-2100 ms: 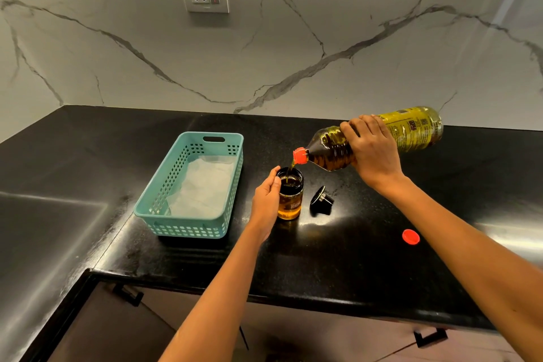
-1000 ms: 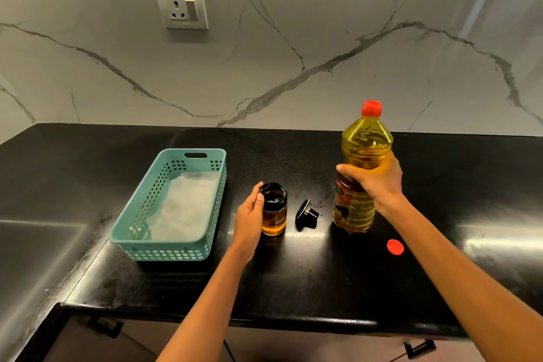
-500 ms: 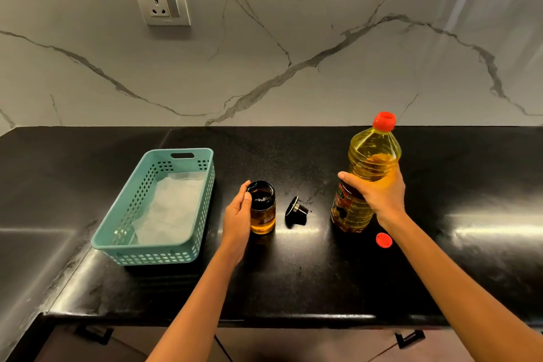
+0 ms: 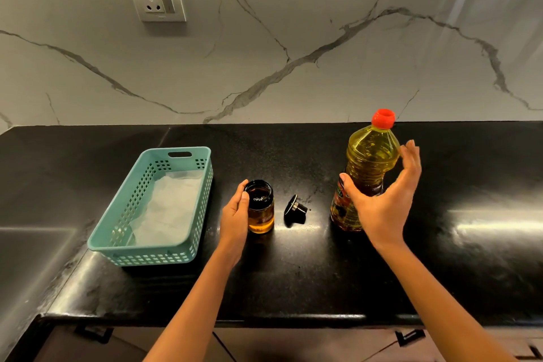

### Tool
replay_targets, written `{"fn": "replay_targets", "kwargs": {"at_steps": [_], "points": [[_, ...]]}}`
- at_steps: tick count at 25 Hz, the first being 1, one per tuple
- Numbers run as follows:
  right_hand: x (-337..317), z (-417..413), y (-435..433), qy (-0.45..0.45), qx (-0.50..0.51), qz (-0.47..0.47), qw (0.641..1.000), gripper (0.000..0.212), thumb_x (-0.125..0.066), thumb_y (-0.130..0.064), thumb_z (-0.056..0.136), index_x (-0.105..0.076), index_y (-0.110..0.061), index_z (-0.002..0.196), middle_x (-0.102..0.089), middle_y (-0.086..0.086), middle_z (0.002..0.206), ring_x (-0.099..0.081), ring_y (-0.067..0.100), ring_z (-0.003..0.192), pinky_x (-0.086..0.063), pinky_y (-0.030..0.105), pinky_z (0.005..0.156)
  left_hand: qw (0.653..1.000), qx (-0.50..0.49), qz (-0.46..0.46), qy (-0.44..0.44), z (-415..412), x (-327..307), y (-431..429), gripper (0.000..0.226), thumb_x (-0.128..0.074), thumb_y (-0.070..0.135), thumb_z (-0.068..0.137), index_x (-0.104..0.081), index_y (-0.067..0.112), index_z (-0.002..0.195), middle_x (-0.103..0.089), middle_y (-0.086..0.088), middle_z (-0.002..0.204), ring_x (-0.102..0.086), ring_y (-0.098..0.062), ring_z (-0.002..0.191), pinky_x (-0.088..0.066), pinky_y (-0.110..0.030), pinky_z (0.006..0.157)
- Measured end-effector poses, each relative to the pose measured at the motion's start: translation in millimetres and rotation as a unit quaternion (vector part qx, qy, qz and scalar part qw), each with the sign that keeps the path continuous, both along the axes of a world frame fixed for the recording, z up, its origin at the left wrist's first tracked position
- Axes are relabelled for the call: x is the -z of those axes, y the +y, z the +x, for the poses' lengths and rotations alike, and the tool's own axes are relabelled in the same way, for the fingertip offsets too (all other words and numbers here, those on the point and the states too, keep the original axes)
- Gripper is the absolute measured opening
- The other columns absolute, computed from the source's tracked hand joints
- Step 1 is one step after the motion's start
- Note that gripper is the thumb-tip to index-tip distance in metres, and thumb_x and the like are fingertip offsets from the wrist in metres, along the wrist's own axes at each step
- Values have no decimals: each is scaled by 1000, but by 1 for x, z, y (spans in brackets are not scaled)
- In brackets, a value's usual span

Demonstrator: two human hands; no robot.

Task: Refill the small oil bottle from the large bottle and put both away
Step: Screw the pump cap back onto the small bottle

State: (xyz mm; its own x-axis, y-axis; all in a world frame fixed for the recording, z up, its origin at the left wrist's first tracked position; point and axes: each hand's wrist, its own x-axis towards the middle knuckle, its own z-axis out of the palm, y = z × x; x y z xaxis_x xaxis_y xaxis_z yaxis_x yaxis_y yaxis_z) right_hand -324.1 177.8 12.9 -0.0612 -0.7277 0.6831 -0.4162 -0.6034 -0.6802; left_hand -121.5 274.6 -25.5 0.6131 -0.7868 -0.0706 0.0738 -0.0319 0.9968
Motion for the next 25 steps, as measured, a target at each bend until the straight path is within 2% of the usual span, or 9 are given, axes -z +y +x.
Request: {"fn": "replay_targets", "kwargs": {"at_steps": [2,4,8,10,12,15,20,23,25], "points": [[6,11,13,54,-7,-155,986,69,-73,-27,76,-34,-7,130,-29,16,141,-23,29,137,-25,40,114,1000,-2,-4,4,-1,0,0,38,-35,18,99,-40,17,137,-49,8,125,-42,-1,114,-31,-16,90],[21,24,19,125,-91,-186,970,50,-69,-17,80,-44,-7,122,-39,13,134,-34,28,132,-31,39,111,1000,-4,-6,5,-2,1,0,38,-36,18,99,-40,17,137,-49,9,122,-42,-1,114,-31,-15,90],[56,44,16,245,-188,49,950,45,-72,-15,79,-53,-8,119,-55,7,124,-46,18,122,-43,38,101,1000,-6,-5,3,-1,4,-1,38,-37,19,99,-41,18,137,-51,5,129,-42,-1,116,-30,-16,92],[66,51,6,273,-185,148,932,47,-70,-21,80,-50,-10,122,-53,4,124,-44,17,122,-38,27,101,1000,-7,-3,5,0,5,-1,38,-37,19,99,-41,19,137,-50,4,132,-42,-1,117,-30,-16,93],[73,57,-3,301,-182,204,914,47,-69,-25,81,-48,-12,120,-51,2,124,-42,16,121,-35,23,94,1000,-5,-1,8,1,6,-1,38,-37,20,99,-41,19,137,-49,3,136,-41,0,118,-30,-17,94],[80,64,-8,324,-180,237,898,41,-69,-23,80,-47,-14,114,-53,5,119,-45,18,116,-39,29,88,1000,-5,-1,8,2,7,-2,38,-37,21,99,-41,20,137,-47,2,138,-39,-1,121,-29,-18,97],[88,68,-12,320,-161,243,901,30,-66,-15,80,-48,-15,104,-58,9,105,-53,24,102,-43,35,79,1000,-8,-11,8,0,6,-1,38,-37,19,99,-41,18,137,-48,2,137,-41,0,119,-30,-15,94],[78,70,-13,257,-172,254,916,24,-67,-12,79,-53,-15,98,-64,6,95,-59,22,92,-46,35,75,1000,-7,-12,9,0,6,-1,39,-37,19,99,-40,18,138,-48,2,137,-41,0,118,-30,-16,94],[62,71,-14,205,-183,248,929,24,-69,-11,78,-58,-15,98,-66,4,94,-61,18,87,-48,28,74,1000,-7,-11,8,1,6,-1,39,-37,19,99,-40,18,138,-47,2,138,-40,0,119,-30,-17,96]]}}
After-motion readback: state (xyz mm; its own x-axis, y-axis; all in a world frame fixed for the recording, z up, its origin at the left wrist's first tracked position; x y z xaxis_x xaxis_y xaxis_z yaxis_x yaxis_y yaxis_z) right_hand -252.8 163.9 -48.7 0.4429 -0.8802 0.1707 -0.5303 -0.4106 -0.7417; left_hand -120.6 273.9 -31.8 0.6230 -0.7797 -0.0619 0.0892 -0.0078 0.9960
